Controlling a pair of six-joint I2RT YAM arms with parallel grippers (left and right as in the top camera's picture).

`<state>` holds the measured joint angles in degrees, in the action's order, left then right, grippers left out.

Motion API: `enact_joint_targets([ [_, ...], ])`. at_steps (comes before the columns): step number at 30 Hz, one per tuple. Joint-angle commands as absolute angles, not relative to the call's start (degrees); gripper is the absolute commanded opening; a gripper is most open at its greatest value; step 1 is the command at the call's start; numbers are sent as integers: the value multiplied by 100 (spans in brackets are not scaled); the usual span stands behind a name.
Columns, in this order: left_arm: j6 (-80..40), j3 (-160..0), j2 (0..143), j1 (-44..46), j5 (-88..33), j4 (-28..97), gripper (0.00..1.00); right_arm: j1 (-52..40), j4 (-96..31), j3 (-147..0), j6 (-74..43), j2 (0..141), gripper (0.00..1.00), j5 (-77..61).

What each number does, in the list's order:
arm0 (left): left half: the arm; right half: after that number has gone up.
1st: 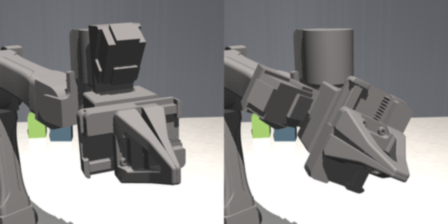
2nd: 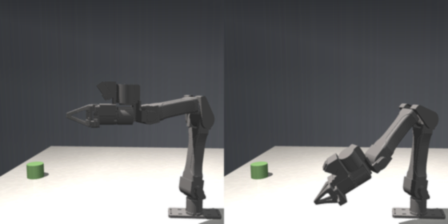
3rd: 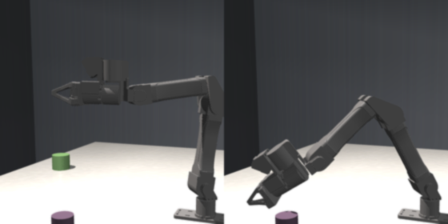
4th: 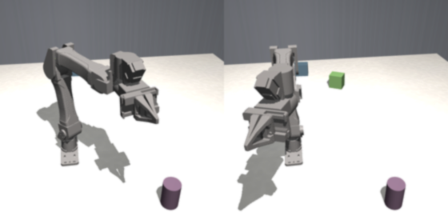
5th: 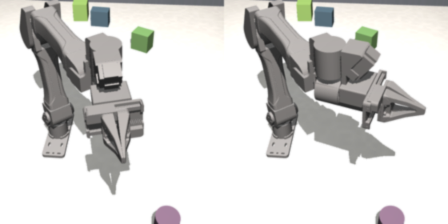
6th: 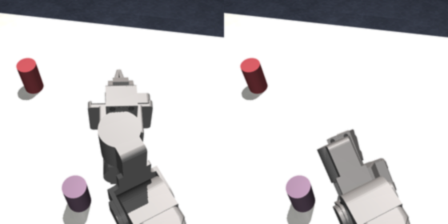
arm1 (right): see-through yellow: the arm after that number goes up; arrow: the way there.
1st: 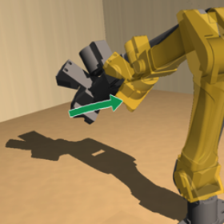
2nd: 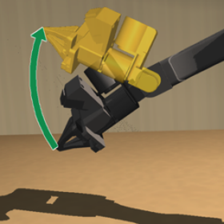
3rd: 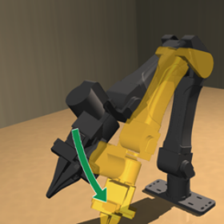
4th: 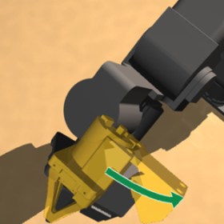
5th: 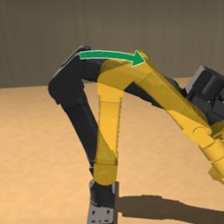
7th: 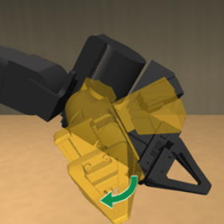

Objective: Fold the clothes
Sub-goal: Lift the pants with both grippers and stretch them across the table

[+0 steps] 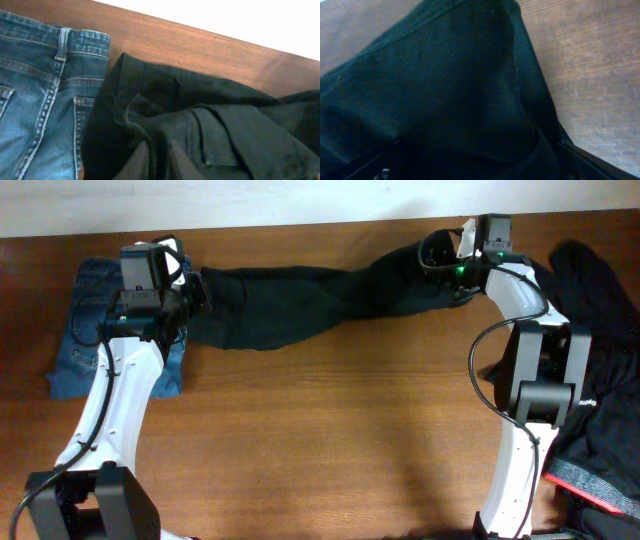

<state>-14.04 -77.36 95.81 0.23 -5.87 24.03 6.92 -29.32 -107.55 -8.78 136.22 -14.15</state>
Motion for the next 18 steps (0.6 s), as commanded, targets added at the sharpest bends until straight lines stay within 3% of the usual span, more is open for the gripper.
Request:
enact_joint_targets([
  [1,-1404,-7811,9557,-16,-508,2532,25,720,-3446,-10521,-996,14022,99,-825],
  [4,-1404,-7811,9557,-16,-508,2845,46,722,-3798,-10473,-996,14046,99,-217],
  [6,-1404,-7811,9557,-16,-508,3046,53,746,-4062,-10466,-993,14084,99,196],
  [18,-1402,-7811,9557,-5,-611,2864,57,1085,-5461,-10114,-996,14118,99,593],
])
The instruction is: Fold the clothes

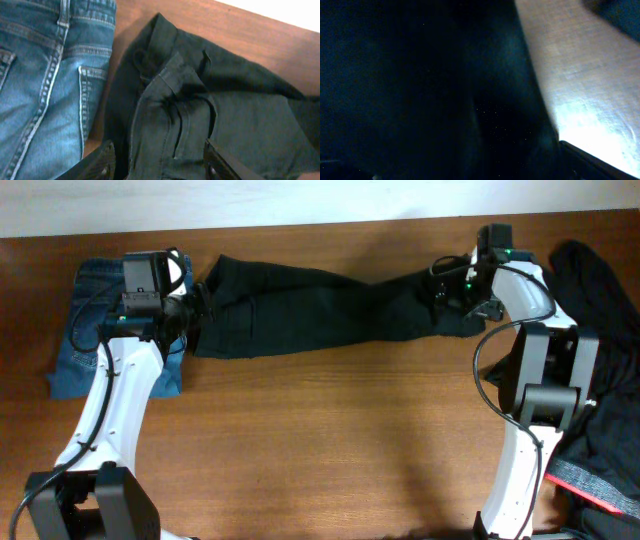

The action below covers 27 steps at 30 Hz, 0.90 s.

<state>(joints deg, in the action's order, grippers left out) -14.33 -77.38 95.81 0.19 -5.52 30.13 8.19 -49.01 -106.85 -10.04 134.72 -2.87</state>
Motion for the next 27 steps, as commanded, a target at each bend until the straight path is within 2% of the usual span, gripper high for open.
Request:
enact_joint_targets([
  [1,-1402,-7811,9557,-1,-661,2775,57,1103,-5544,-10114,-998,14118,99,604],
  [11,-655,-7811,9668,580,-808,2303,56,1194,-6700,-10114,-1015,14116,99,604],
  [17,-652,-7811,10127,915,-810,2272,56,1194,-7408,-10114,-1015,14116,99,489],
  [27,-134,-7811,11069,1238,-801,1667,56,1199,-7760,-10114,-1015,14116,99,499],
])
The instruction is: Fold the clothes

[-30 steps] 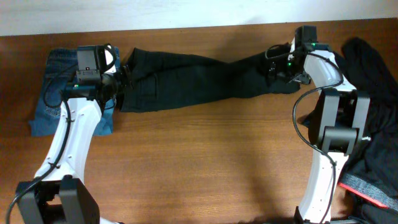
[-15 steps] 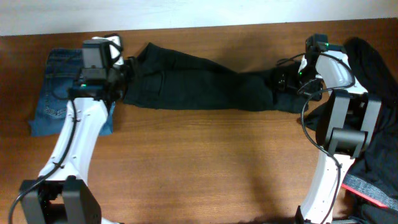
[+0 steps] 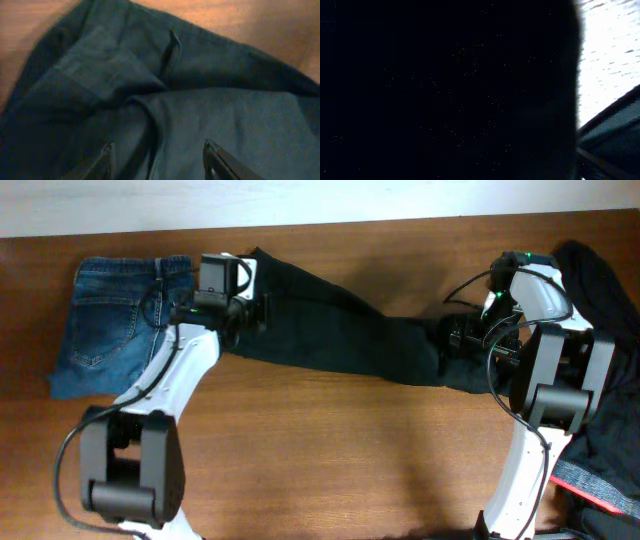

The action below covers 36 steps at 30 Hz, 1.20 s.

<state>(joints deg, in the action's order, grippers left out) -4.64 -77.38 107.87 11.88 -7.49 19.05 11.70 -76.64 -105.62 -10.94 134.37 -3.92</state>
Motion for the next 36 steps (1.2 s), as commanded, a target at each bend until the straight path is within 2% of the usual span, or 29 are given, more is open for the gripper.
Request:
enact_joint_targets([
  [1,-119,-7811,11159,1238,-733,1551,56,1199,-7758,-10114,-1013,14116,99,502],
  [8,-119,-7811,12064,1151,602,646,56,1361,-7655,-10114,-1013,14116,99,521],
  [15,-121,-7811,12728,838,701,209,56,1546,-7673,-10114,-993,14116,99,521],
  [19,-123,-7811,12744,578,1293,200,56,1632,-7579,-10114,-991,14116,99,526],
  [28,-167,-7811,12744,165,989,987,56,1822,-7004,-10114,-755,14116,99,523],
  [35,-228,-7811,12731,176,923,1035,57,1900,-6785,-10114,-755,14116,99,521],
  [36,-228,-7811,12707,176,834,1035,60,1914,-6783,-10114,-755,14116,99,521],
])
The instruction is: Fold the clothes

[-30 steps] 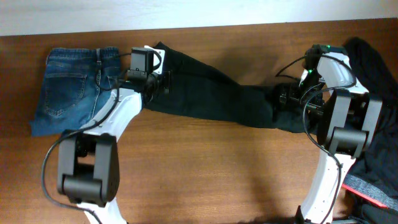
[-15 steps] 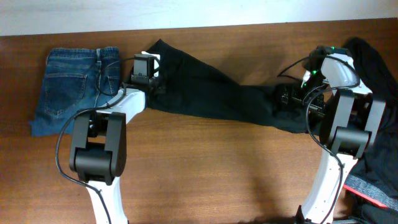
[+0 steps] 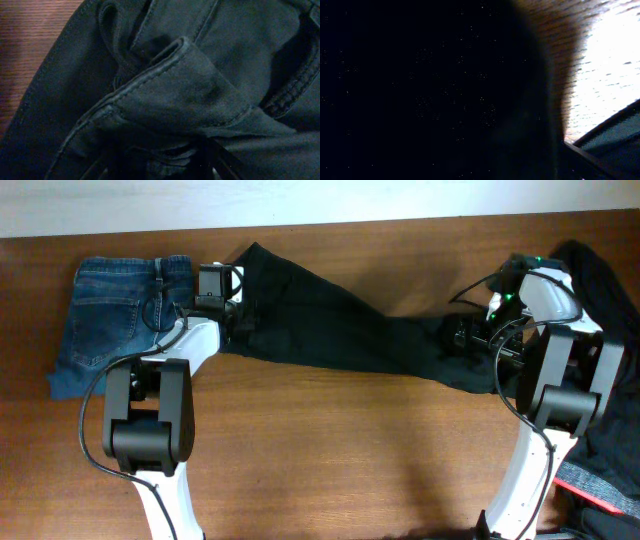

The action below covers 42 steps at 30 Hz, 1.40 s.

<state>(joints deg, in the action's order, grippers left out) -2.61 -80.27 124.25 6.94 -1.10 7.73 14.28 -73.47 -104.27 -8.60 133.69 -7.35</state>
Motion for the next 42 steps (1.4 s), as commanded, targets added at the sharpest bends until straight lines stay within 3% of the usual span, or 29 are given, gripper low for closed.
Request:
enact_joint_targets([
  [1,-228,-7813,12656,176,727,1033,63,1922,-6783,-10114,-753,14116,99,523],
  [7,-209,-7898,11655,176,513,1017,78,1953,-6746,-10114,-735,14116,99,519],
  [11,242,-7902,10927,172,519,1184,81,1953,-6744,-10114,-735,14116,99,521],
  [16,399,-7902,10471,172,410,2040,73,1953,-6726,-10114,-735,14116,99,519],
  [24,414,-7883,10503,211,-847,3232,58,1953,-6726,-10114,-735,14116,99,519],
  [42,1382,-7878,11389,370,-904,3229,60,1953,-6816,-10114,-735,14116,99,499],
])
